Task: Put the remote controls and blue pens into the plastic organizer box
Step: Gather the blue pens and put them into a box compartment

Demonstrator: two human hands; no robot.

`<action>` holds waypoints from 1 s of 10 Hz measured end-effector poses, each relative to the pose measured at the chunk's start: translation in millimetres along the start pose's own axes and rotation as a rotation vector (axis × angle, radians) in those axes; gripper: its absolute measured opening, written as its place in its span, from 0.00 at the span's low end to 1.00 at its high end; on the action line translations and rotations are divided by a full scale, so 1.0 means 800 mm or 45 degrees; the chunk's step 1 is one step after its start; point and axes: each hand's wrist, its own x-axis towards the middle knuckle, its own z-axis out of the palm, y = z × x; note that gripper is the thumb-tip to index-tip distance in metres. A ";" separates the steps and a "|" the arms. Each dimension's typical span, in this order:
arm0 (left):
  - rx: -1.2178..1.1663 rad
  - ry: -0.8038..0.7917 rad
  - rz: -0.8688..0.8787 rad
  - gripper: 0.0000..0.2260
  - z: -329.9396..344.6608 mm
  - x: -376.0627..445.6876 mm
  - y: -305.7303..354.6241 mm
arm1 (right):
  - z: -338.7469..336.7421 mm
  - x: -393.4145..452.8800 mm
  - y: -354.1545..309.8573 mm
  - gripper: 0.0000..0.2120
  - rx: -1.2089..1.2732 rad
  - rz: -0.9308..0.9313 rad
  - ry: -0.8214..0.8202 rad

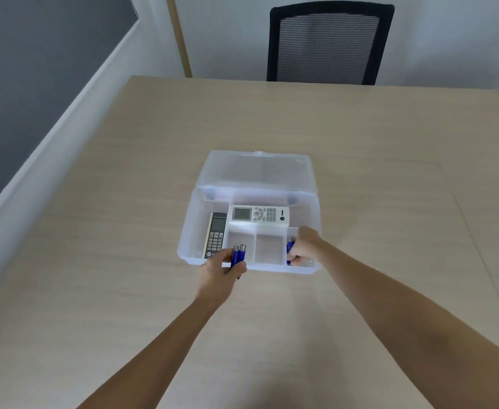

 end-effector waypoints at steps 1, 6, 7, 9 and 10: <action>-0.028 -0.043 0.035 0.06 0.024 0.014 0.021 | -0.048 0.004 -0.005 0.09 -0.051 -0.068 -0.003; 0.888 -0.430 0.049 0.12 0.193 0.057 0.084 | -0.105 0.056 0.037 0.10 0.154 -0.189 0.387; 0.857 -0.439 0.074 0.13 0.188 0.056 0.083 | -0.110 0.071 0.043 0.14 0.259 -0.182 0.332; 0.708 0.066 0.515 0.12 0.093 0.035 0.059 | -0.125 0.099 0.022 0.11 0.774 -0.182 0.426; 0.969 0.360 0.396 0.32 0.010 0.051 0.001 | -0.129 0.120 0.010 0.19 0.883 -0.110 0.410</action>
